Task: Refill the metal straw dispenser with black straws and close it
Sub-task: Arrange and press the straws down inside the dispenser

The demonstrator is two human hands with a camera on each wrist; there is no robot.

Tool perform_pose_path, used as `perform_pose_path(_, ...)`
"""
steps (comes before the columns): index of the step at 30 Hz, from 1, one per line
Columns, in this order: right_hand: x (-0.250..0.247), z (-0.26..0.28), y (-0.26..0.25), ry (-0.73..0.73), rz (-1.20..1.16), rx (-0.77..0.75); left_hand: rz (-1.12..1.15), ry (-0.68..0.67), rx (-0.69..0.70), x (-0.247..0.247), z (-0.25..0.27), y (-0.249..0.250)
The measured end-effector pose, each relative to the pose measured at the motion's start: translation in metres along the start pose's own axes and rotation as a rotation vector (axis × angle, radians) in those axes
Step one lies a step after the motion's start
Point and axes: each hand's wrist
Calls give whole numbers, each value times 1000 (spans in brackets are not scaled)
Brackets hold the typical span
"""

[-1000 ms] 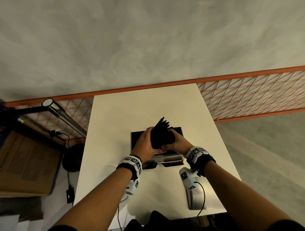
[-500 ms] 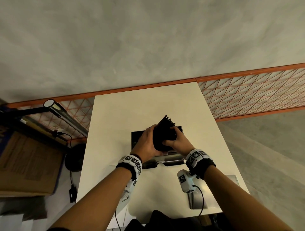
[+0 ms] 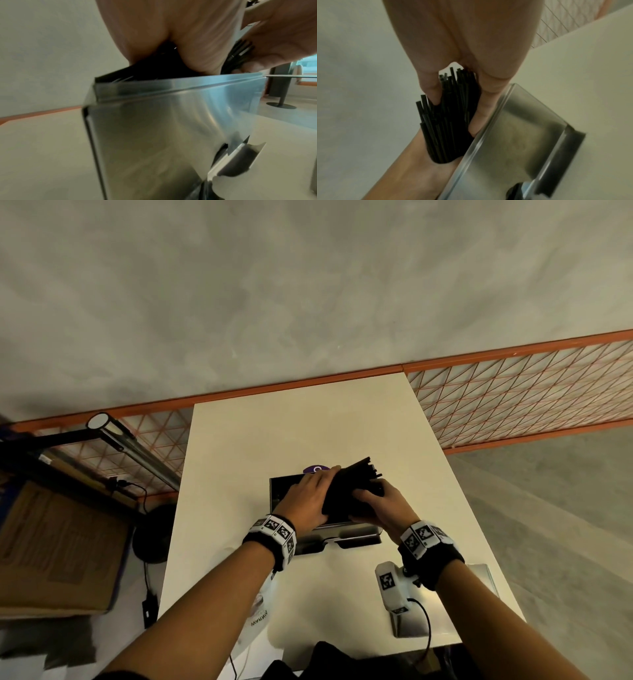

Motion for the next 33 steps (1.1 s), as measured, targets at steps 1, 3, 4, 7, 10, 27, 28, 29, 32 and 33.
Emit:
perform_pose_path(1, -4, -2, 1, 34, 88, -26, 6, -2, -1, 1, 1, -1)
perform_pose_path(3, -12, -2, -1, 106, 357, -94, 5, 10, -2, 2, 2, -1)
perform_pose_path(4, -14, 1, -4, 153, 479, -132, 7, 18, -9, 3, 2, -1)
perform_pose_path(7, -15, 5, -9, 287, 604, -234, 28, 46, -19, 8, 5, -2)
perform_pose_path(10, -10, 2, -8, 368, 551, -303, 14, 52, 25, 14, 7, -2)
perform_pose_path(27, 19, -16, 6, 288, 574, -473, 160, -38, -63, -2, 13, -27)
perform_pose_path(28, 23, -17, 8, 258, 606, -476, 109, -76, -55, -6, 11, -29)
perform_pose_path(29, 28, -18, 10, 230, 643, -481, 57, -107, -46, -9, 8, -30)
perform_pose_path(32, 35, -19, 20, 190, 729, -498, -82, -188, -35, -10, 1, -29)
perform_pose_path(33, 34, -19, 21, 184, 729, -493, -117, -214, -41, -8, -1, -27)
Point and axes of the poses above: each hand's wrist, its own z-axis away from the middle knuckle, its own x-axis out of the palm, y = z × x
